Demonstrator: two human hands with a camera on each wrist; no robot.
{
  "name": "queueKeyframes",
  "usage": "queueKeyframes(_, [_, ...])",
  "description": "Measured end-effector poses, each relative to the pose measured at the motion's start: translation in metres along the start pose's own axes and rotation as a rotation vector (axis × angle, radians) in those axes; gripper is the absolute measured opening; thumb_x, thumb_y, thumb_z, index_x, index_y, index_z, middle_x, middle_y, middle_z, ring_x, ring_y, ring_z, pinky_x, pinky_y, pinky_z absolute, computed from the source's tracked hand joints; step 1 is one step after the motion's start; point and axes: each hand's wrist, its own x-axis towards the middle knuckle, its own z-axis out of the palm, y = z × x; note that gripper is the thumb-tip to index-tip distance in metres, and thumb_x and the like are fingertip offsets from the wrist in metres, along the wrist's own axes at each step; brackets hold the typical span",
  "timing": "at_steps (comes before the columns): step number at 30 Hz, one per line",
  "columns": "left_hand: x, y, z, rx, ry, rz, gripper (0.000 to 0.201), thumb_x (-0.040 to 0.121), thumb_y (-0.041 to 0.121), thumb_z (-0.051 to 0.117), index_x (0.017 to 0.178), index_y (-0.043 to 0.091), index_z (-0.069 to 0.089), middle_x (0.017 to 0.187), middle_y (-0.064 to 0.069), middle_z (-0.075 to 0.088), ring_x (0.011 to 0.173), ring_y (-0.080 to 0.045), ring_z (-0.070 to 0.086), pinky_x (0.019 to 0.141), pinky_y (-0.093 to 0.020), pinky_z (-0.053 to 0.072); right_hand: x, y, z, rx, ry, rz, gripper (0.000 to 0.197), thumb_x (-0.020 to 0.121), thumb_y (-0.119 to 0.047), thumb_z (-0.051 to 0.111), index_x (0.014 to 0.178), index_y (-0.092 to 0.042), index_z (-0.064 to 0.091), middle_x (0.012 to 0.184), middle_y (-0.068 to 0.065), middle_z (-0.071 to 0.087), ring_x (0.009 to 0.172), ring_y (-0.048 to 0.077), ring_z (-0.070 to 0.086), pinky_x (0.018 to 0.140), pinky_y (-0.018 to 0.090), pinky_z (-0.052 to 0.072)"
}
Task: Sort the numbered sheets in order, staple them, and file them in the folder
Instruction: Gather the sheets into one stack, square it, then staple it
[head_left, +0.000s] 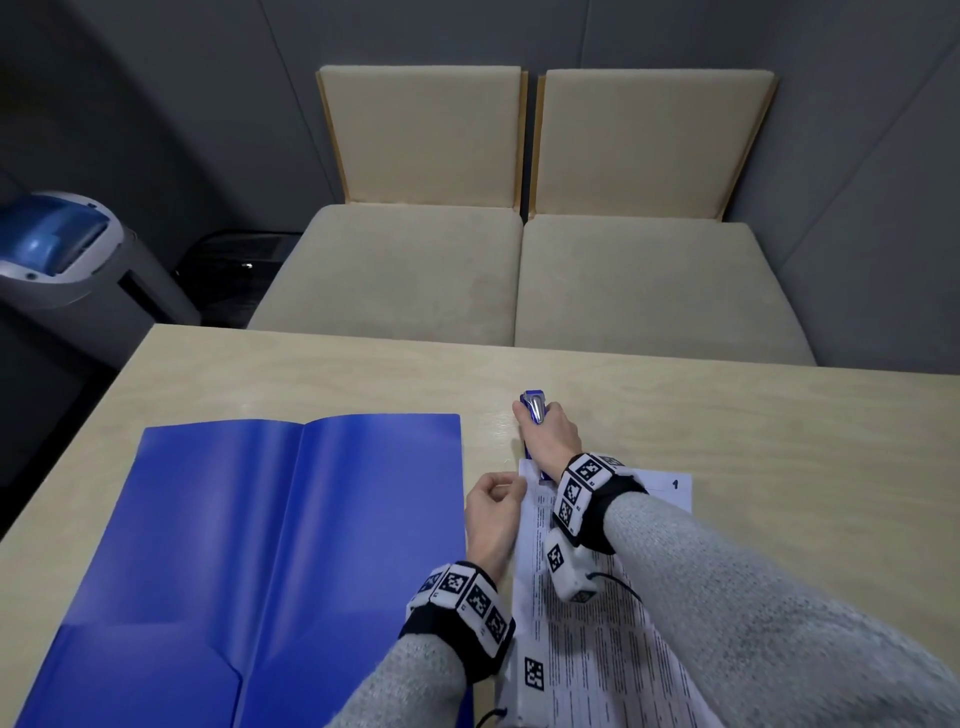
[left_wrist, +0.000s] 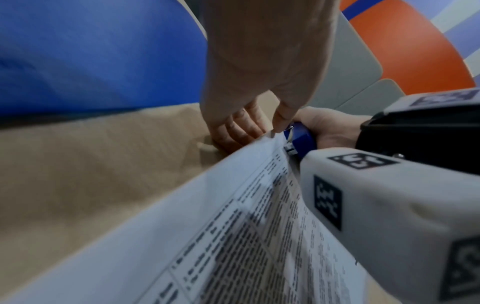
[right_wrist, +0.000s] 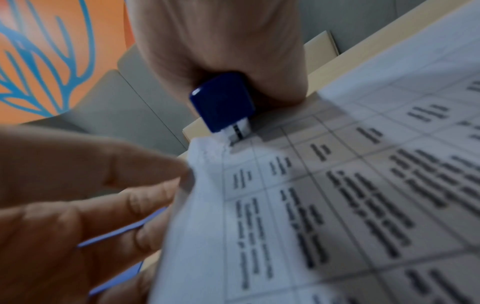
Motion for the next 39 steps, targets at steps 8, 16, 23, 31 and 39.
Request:
queueKeyframes(8, [-0.001,-0.005,-0.006,0.123,0.047,0.073,0.003,0.083,0.014,0.066,0.081,0.016,0.065,0.076,0.0,0.065,0.077,-0.019,0.063,0.08,-0.039,0.054,-0.005,-0.009,0.005,-0.047,-0.018,0.0,0.052,0.09,-0.056,0.044,0.111,-0.008,0.05,0.103,0.012,0.061,0.086,0.03,0.054,0.074,0.033,0.038])
queueKeyframes(16, [-0.001,-0.007,-0.003,0.133,0.088,0.108,0.003,0.083,0.015,0.066,0.087,0.014,0.066,0.083,-0.001,0.069,0.086,-0.02,0.066,0.084,-0.039,0.054,-0.01,-0.013,0.009,-0.093,-0.001,-0.011,0.052,0.09,-0.054,0.044,0.113,-0.008,0.05,0.109,0.013,0.062,0.098,0.033,0.059,0.075,0.034,0.04])
queueKeyframes(23, [-0.007,0.001,-0.005,0.04,-0.104,0.113,0.022,0.084,0.019,0.066,0.104,0.021,0.057,0.096,-0.001,0.064,0.093,-0.02,0.065,0.081,-0.035,0.054,-0.009,-0.011,0.007,-0.094,0.031,-0.025,0.05,0.09,-0.054,0.043,0.11,-0.009,0.052,0.107,0.011,0.063,0.096,0.033,0.059,0.078,0.036,0.044])
queueKeyframes(31, [-0.001,0.01,-0.01,-0.009,-0.376,0.013,0.088,0.062,0.059,0.079,0.128,0.008,0.052,0.12,-0.007,0.066,0.112,-0.019,0.062,0.099,-0.039,0.049,-0.009,-0.01,0.001,-0.077,0.055,-0.046,0.049,0.088,-0.056,0.044,0.107,-0.012,0.054,0.103,0.008,0.063,0.088,0.029,0.057,0.073,0.033,0.042])
queueKeyframes(39, [-0.004,0.011,-0.003,0.015,-0.285,0.101,0.013,0.088,0.017,0.066,0.1,0.013,0.061,0.102,-0.009,0.07,0.1,-0.022,0.066,0.089,-0.034,0.053,-0.012,-0.008,0.002,-0.07,0.086,-0.072,0.036,0.082,-0.046,0.055,0.099,-0.014,0.055,0.091,0.004,0.061,0.081,0.029,0.054,0.071,0.033,0.044])
